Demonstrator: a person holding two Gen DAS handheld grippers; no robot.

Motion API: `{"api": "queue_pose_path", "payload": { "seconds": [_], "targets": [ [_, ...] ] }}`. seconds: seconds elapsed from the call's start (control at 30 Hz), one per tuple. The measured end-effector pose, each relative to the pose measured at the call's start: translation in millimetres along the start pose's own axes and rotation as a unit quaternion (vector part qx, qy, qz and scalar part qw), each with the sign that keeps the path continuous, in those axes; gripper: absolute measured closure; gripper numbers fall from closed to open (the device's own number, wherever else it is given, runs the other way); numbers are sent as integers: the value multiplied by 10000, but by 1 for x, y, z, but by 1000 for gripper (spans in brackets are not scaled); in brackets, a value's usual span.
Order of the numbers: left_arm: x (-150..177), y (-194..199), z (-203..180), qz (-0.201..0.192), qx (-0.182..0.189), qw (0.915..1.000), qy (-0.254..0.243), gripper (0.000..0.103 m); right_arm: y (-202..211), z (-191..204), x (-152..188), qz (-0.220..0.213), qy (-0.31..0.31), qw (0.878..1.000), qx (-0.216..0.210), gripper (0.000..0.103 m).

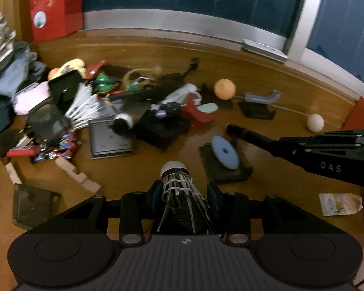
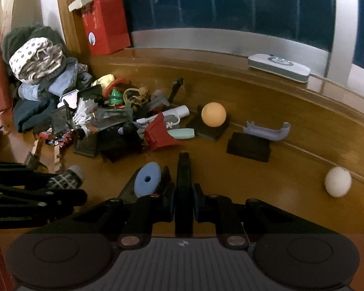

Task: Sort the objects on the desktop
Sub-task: 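Grasp the black marker with the right tool while the left tool grasps the black-feathered shuttlecock, then lift and carry the marker and black-feathered shuttlecock toward the cardboard box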

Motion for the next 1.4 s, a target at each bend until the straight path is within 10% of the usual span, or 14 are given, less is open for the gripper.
{"api": "queue_pose_path", "payload": {
  "seconds": [1.4],
  "targets": [
    [-43,-1,-165,-441,969,9870,-1205,62,164,-102,45,-986,-825,9875,908,87]
  ]
}}
Point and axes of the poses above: each gripper's, at about its wrist camera, not at the fingertips, and y roughly against the way its jaws point, z to its left, x to its underside, the point moved 5 cm from there along -y, roughly the way its jaws point, and after that the axes turned 10 degrees about -y, right-handed, at the moved point
